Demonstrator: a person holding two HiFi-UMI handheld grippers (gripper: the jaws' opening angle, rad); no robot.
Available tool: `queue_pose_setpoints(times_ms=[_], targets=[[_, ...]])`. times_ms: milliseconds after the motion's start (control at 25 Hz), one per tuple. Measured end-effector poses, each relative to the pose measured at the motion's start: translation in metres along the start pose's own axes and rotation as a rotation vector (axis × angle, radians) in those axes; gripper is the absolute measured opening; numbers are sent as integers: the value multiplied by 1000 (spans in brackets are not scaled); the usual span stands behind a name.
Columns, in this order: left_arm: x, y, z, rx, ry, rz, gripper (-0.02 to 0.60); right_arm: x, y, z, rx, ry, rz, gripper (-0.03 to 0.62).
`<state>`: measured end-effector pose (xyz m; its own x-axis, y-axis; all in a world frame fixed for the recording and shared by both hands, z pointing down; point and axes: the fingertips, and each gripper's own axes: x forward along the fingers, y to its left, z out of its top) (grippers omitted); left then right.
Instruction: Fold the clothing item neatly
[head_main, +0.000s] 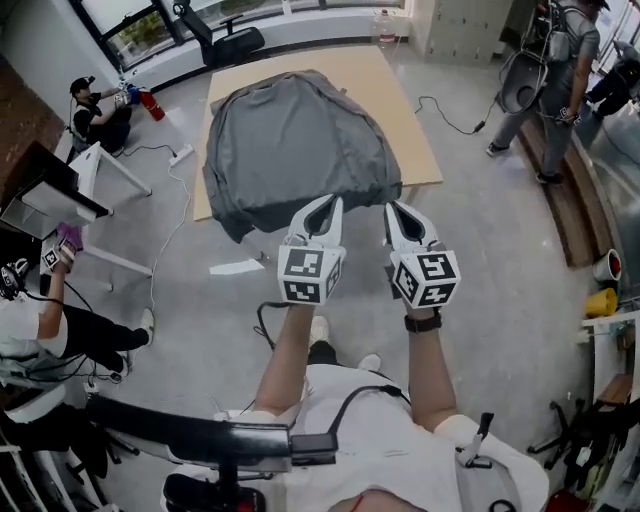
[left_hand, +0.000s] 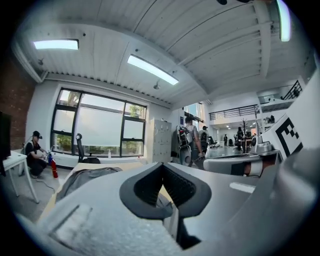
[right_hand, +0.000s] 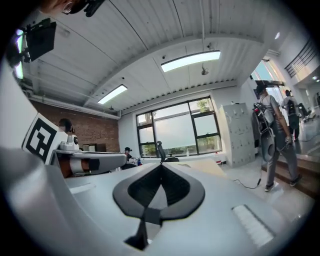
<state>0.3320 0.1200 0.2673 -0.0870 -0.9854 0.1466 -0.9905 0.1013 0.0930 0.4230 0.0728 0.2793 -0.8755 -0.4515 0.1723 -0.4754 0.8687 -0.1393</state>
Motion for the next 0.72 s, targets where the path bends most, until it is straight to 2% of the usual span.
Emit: queue_pose_setpoints(times_ms=[160, 280, 520, 720], targets=[[-24, 80, 11, -17, -29, 142, 2, 66, 60, 8, -38, 14, 156, 2], [-39, 135, 20, -38, -59, 208, 2, 104, 104, 14, -78, 14, 239, 2], [-59, 223, 33, -74, -108, 269, 2, 168, 170, 16, -119, 23, 321, 2], [-54, 259, 13, -121, -84, 275, 2, 196, 190, -5, -141, 69, 348, 2]])
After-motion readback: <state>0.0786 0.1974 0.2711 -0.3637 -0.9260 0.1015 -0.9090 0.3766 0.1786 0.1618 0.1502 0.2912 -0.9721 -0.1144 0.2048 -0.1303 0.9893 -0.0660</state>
